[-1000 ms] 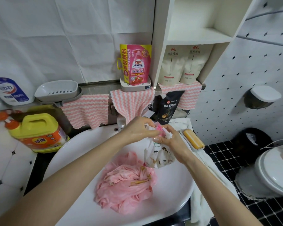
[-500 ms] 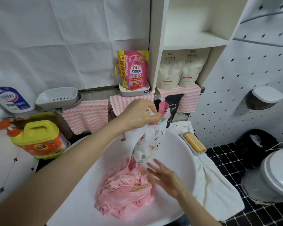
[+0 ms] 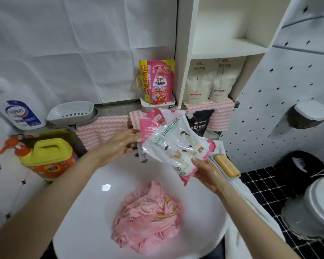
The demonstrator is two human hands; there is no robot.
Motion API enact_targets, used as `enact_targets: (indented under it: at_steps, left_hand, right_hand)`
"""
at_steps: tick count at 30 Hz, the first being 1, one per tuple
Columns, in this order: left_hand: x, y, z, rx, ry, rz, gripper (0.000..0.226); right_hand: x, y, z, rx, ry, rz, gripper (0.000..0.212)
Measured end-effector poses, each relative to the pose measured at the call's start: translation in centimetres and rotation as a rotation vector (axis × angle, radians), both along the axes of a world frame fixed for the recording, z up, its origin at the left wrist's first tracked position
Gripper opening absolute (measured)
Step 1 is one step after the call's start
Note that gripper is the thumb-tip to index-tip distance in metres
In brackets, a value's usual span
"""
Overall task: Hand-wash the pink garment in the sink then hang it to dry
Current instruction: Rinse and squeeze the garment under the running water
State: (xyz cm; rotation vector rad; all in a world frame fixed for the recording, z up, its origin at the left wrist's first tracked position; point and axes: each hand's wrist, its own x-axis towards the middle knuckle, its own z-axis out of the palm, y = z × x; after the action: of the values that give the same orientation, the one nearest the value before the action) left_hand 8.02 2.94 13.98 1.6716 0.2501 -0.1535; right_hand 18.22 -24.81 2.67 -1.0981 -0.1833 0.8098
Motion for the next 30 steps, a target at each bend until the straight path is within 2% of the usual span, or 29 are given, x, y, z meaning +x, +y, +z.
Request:
enact_targets:
  at_steps: [2,3,5,6,13,18,30]
  left_hand:
    - [-0.7,0.2,-0.9,-0.061,-0.006,-0.076,0.06]
    - [-1.0,-0.1,-1.2,-0.051,-0.015,-0.083,0.053]
    - [-1.4,-0.8,-1.7,0.001,-0.04,-0.014,0.022]
    - [-1.5,-1.1,-2.0,0.01,-0.057,0.025,0.017]
    - [-1.3,-1.3,-3.2,0.054,-0.139,0.192,0.029]
    - [-1.5,-1.2,-3.6,0.044,-0.156,0.216,0.026]
    - [-1.4,-0.8,-3.9,0.077,-0.173,0.238,0.028]
  right_hand:
    - [0.9,-0.9,1.1,-0.065,-0.052,-0.007,0.106]
    - [1.4,-1.3,1.5,-0.081,-0.067,-0.014,0.106]
    - [2.4,-2.1,2.5,-0.12,-0.097,-0.016,0.106]
    - [2.8,-2.3,3.1,-0.142,-0.118,-0.012,0.106]
    - [4.7,-3.3,7.5,-0.259,-0.295,0.055,0.102]
    - [5.2,-3.2,9.4,-0.337,-0.36,0.065,0.106]
    - [5.4,-1.1,13.5,-0.437,-0.494,0.082,0.1]
